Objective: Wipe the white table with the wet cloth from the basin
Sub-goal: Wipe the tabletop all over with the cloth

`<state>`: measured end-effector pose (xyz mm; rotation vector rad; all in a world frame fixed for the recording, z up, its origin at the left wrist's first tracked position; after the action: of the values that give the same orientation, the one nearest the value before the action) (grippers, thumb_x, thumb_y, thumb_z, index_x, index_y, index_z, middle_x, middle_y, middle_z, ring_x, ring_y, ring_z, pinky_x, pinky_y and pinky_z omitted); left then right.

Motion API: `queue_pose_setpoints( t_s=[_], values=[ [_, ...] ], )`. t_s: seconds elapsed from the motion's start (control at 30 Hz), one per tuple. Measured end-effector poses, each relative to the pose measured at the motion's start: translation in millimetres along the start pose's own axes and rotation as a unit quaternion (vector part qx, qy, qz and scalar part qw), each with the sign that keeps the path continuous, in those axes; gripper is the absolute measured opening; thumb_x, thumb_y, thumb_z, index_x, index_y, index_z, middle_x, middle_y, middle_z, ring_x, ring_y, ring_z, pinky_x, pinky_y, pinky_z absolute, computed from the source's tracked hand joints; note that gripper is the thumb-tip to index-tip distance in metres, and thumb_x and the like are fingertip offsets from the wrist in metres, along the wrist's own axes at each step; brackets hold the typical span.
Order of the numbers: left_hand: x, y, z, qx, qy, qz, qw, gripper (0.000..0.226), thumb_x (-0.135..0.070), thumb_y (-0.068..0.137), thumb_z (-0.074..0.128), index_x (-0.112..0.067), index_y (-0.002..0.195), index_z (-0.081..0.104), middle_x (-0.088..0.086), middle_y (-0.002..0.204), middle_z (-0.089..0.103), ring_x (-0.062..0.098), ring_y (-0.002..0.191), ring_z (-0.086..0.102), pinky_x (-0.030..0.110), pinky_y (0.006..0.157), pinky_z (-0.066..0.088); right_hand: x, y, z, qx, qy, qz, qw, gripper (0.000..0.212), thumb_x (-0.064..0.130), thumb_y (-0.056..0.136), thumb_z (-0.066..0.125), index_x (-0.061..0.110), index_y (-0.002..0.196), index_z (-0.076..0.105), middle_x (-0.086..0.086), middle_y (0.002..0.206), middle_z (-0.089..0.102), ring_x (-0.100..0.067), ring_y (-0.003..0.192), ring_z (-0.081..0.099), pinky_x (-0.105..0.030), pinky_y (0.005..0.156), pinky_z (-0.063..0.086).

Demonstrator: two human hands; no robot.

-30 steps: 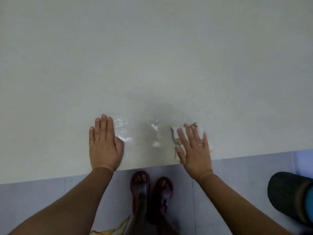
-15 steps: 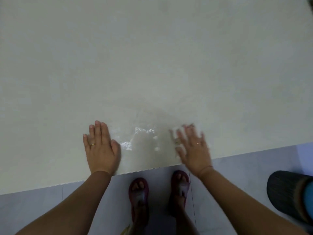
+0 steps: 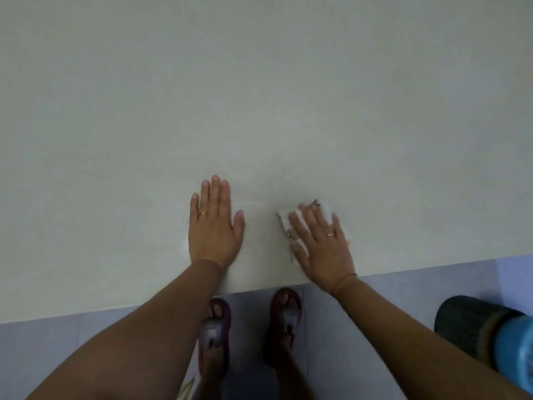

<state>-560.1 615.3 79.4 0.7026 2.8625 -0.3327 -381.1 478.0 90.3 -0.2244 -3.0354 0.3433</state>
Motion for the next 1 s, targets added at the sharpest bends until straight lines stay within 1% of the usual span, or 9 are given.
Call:
queue_pose_setpoints(
  t_s=[0.17, 0.3, 0.4, 0.47, 0.57, 0.67, 0.8, 0.9, 1.0],
  values=[
    [-1, 0, 2, 0.007, 0.008, -0.011, 1.0, 0.066, -0.042, 0.095, 0.021, -0.011, 0.153, 0.008, 0.006, 0.161, 0.002, 0.02, 0.149, -0.003, 0.037, 0.12, -0.005, 4, 23, -3, -0.06, 0.077, 0.307, 0.947, 0.061, 0.043, 0.094, 0.016, 0.02, 0.151, 0.014, -0.008, 0.159, 0.014, -0.029, 0.147, 0.011, -0.053, 0.117, 0.005],
    [-2, 0, -1, 0.015, 0.018, -0.014, 1.0, 0.065, -0.041, 0.095, 0.021, -0.012, 0.153, 0.011, 0.007, 0.16, 0.007, 0.021, 0.149, 0.002, 0.037, 0.121, -0.002, 72, 34, 0, -0.036, 0.04, 0.036, 0.998, 0.062, 0.041, 0.093, 0.03, 0.021, 0.15, 0.02, -0.008, 0.158, 0.02, -0.028, 0.146, 0.012, -0.058, 0.115, 0.015],
    [-1, 1, -3, 0.017, 0.012, -0.014, 1.0, 0.065, -0.039, 0.094, 0.023, -0.012, 0.153, 0.012, 0.007, 0.16, 0.01, 0.021, 0.149, 0.003, 0.037, 0.121, -0.002, 36, 47, -5, -0.034, 0.017, -0.143, 0.989, 0.058, 0.042, 0.093, 0.037, 0.025, 0.147, 0.029, -0.004, 0.156, 0.027, -0.024, 0.145, 0.022, -0.055, 0.114, 0.02],
    [-1, 2, -3, 0.016, 0.009, -0.015, 1.0, 0.065, -0.038, 0.094, 0.024, -0.011, 0.152, 0.015, 0.008, 0.16, 0.012, 0.021, 0.149, 0.005, 0.037, 0.121, -0.001, -6, 66, -12, -0.043, -0.016, -0.125, 0.991, 0.056, 0.039, 0.093, 0.039, 0.022, 0.146, 0.033, -0.006, 0.154, 0.032, -0.026, 0.142, 0.029, -0.055, 0.114, 0.023],
    [-3, 2, -4, 0.011, 0.008, -0.018, 1.0, 0.065, -0.036, 0.092, 0.025, -0.009, 0.151, 0.02, 0.01, 0.159, 0.016, 0.022, 0.148, 0.008, 0.038, 0.121, 0.001, -58, 99, -20, -0.025, 0.023, 0.066, 0.997, 0.058, 0.037, 0.097, 0.038, 0.022, 0.15, 0.02, -0.007, 0.159, 0.018, -0.028, 0.146, 0.016, -0.052, 0.117, 0.008],
    [-3, 1, -4, 0.01, 0.008, -0.018, 1.0, 0.065, -0.036, 0.092, 0.026, -0.009, 0.151, 0.02, 0.01, 0.159, 0.017, 0.023, 0.148, 0.009, 0.04, 0.121, 0.004, -25, 105, -20, -0.049, 0.062, 0.238, 0.968, 0.06, 0.038, 0.097, 0.031, 0.02, 0.151, 0.011, -0.009, 0.16, 0.01, -0.03, 0.147, 0.008, -0.053, 0.116, 0.001],
    [-3, 1, -4, 0.016, 0.014, -0.017, 1.0, 0.065, -0.037, 0.092, 0.026, -0.009, 0.151, 0.022, 0.01, 0.159, 0.018, 0.023, 0.148, 0.011, 0.041, 0.12, 0.006, 56, 94, -17, -0.032, 0.028, 0.021, 0.999, 0.062, 0.044, 0.091, 0.028, 0.021, 0.149, 0.023, -0.009, 0.156, 0.025, -0.031, 0.144, 0.02, -0.059, 0.113, 0.018],
    [-3, 3, -5, 0.016, 0.011, -0.016, 1.0, 0.065, -0.037, 0.092, 0.027, -0.008, 0.15, 0.024, 0.01, 0.158, 0.019, 0.025, 0.148, 0.012, 0.042, 0.12, 0.008, 31, 103, -22, -0.04, 0.021, -0.144, 0.989, 0.057, 0.045, 0.09, 0.041, 0.026, 0.144, 0.037, -0.004, 0.152, 0.035, -0.024, 0.141, 0.032, -0.053, 0.113, 0.024],
    [-4, 2, -5, 0.014, 0.007, -0.017, 1.0, 0.065, -0.035, 0.091, 0.028, -0.007, 0.15, 0.025, 0.011, 0.158, 0.02, 0.025, 0.148, 0.013, 0.043, 0.12, 0.009, -27, 135, -29, -0.061, -0.024, -0.071, 0.995, 0.059, 0.04, 0.089, 0.053, 0.021, 0.143, 0.039, -0.009, 0.151, 0.037, -0.03, 0.139, 0.035, -0.056, 0.11, 0.026]
  ],
)
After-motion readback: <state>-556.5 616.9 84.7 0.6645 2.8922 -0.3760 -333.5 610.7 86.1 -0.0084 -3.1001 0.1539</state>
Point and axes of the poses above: each hand's wrist, its own y-axis towards the middle knuckle, its own z-axis out of the palm, x = y × z, the point moved 3 cm from there along y, towards the middle knuckle
